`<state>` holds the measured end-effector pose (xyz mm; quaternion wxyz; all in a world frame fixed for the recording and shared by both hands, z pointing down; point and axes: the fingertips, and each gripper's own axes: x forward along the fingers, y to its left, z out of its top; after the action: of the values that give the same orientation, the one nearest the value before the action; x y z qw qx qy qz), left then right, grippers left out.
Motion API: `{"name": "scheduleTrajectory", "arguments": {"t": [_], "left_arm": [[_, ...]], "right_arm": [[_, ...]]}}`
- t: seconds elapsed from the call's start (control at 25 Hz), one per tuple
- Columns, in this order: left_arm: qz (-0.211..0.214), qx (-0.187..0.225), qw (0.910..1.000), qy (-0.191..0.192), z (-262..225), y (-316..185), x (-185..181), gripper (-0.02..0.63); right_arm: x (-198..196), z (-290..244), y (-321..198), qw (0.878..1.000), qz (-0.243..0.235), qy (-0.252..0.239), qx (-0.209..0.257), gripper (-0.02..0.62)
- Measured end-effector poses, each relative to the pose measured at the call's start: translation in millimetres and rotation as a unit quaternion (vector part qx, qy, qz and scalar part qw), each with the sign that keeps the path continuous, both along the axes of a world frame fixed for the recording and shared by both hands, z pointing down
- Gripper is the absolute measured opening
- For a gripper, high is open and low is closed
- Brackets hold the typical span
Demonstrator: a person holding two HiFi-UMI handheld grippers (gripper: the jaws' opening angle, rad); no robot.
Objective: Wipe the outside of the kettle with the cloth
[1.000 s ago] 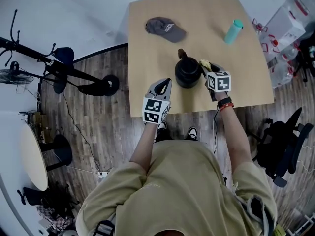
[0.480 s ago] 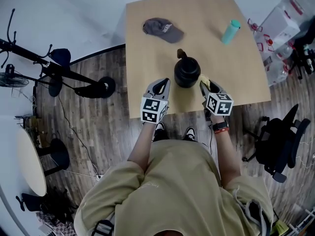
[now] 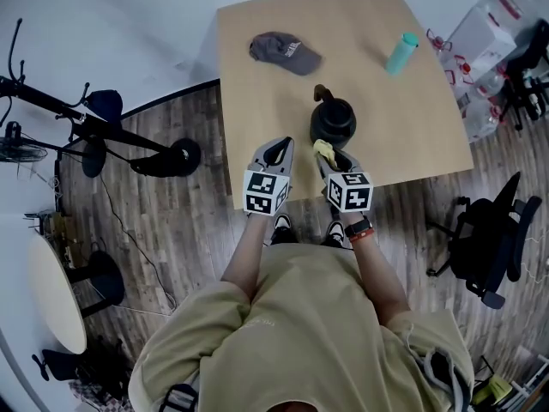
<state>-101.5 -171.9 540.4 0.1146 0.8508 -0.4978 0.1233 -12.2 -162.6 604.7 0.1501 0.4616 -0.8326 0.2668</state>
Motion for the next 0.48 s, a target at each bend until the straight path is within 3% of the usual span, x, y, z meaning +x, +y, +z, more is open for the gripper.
{"name": "scheduleTrajectory", "arguments": {"t": [0.2, 0.48], "left_arm": [[0.000, 0.005, 1.0000, -0.003, -3.6, 0.2, -28.3, 0.025], [0.001, 0.003, 1.0000, 0.001, -2.3, -1.7, -59.3, 0.025]], "right_arm": [[-32.7, 0.3, -16.8, 0.999, 0.032, 0.035, 0.016, 0.156], [-56.4, -0.4, -49.0, 0.991, 0.117, 0.067, 0.018, 0.158]]}}
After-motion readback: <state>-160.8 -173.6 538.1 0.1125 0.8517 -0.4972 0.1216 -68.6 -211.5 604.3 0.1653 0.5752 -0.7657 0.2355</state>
